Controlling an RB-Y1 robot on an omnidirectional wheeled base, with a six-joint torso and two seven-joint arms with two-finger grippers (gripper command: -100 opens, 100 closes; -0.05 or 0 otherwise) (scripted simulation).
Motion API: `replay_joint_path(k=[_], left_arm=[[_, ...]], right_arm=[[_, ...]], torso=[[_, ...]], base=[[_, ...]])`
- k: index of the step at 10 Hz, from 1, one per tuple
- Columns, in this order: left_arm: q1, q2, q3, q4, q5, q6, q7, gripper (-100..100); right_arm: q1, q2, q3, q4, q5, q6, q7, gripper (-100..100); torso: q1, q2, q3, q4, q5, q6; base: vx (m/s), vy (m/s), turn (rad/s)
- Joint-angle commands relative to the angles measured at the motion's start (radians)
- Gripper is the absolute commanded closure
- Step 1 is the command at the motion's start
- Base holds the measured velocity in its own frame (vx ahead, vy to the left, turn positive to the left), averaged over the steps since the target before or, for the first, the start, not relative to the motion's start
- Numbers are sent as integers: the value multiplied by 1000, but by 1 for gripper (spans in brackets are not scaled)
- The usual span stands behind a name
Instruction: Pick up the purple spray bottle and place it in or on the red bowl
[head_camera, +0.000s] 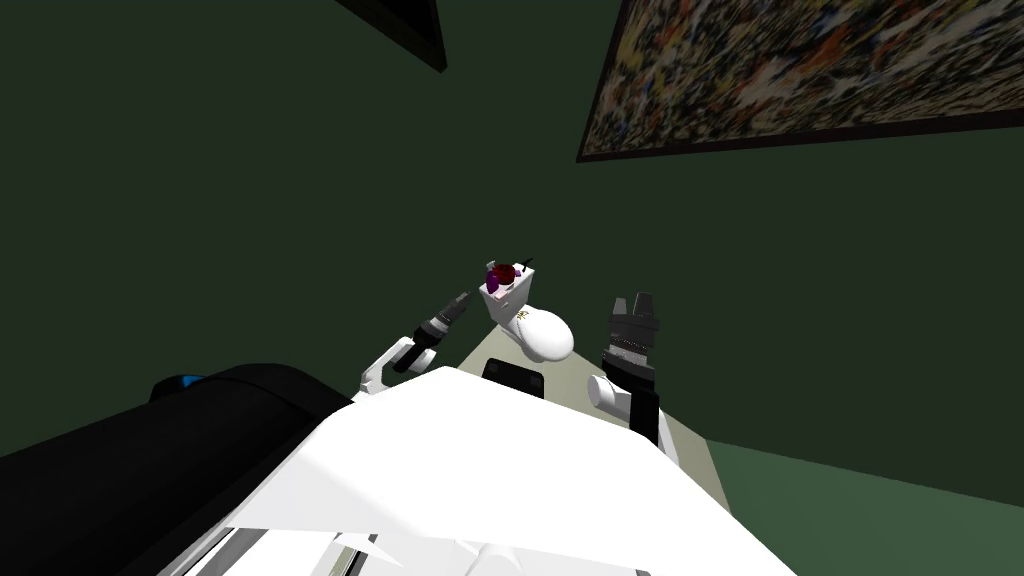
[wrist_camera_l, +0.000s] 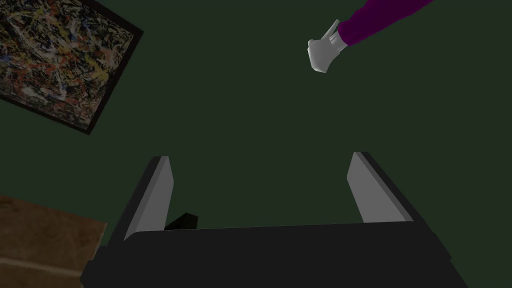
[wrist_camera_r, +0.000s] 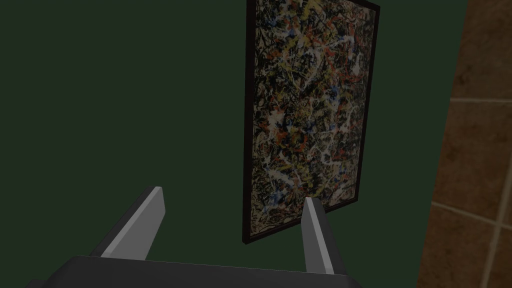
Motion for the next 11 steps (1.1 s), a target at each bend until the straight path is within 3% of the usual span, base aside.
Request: replay_joint_path(k=[1, 7, 11], left_arm=[[-1, 40, -7, 27, -29, 11, -10, -100], [-1, 173, -2, 101, -91, 51, -45, -100], [-9, 253, 15, 143, -107, 92, -72, -100]], right_arm=[[0, 0, 0, 0, 0, 0, 0, 0], [0, 0, 0, 0, 0, 0, 0, 0], [0, 0, 0, 0, 0, 0, 0, 0]], torso=[[0, 0, 0, 0, 0, 0], [1, -2, -1, 0, 0, 0], [0, -7, -4, -1, 0, 0]], base=[[-21, 10, -83], [-4, 14, -70], [72, 5, -127]])
